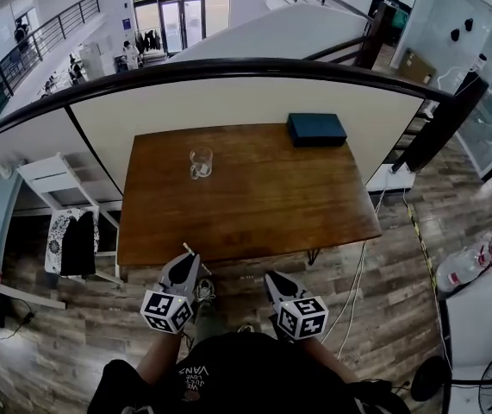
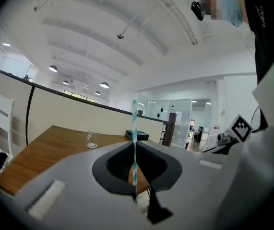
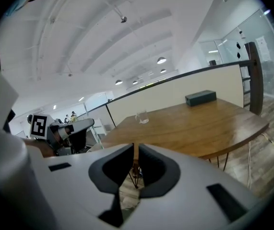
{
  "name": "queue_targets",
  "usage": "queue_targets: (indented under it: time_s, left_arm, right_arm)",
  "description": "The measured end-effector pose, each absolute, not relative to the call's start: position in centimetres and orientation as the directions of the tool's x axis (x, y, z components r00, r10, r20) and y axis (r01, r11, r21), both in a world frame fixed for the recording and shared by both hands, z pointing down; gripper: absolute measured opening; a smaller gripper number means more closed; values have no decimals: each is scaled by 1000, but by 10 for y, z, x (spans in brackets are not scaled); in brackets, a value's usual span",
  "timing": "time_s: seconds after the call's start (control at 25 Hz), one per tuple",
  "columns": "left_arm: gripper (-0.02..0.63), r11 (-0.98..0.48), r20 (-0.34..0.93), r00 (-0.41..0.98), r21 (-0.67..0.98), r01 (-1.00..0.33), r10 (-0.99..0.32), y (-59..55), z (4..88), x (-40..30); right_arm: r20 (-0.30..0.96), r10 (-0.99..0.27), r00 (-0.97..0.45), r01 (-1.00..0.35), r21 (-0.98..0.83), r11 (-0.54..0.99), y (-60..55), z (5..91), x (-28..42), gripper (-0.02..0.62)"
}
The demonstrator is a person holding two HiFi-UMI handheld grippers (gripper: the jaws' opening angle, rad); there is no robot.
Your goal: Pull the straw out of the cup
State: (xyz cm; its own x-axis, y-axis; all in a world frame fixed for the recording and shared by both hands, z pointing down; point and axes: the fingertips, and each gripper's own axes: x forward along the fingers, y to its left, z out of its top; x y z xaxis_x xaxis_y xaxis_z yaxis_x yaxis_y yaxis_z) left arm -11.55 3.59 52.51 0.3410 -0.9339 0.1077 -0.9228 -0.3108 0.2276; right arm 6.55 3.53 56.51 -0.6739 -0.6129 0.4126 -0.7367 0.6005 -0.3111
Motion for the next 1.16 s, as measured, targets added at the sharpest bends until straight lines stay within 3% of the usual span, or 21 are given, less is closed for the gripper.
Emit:
queue_targets:
  time_s: [0.16, 1.16]
  left_arm:
    - [21, -316, 115, 349, 234, -919, -930, 39, 528, -110]
    - [21, -300, 112, 337, 259, -918, -935, 31, 530, -130]
  right_arm:
    - [423, -615, -666, -742, -281, 609, 38, 565, 65, 14]
    - [424, -622, -658, -745, -249, 619, 27, 556, 43, 12]
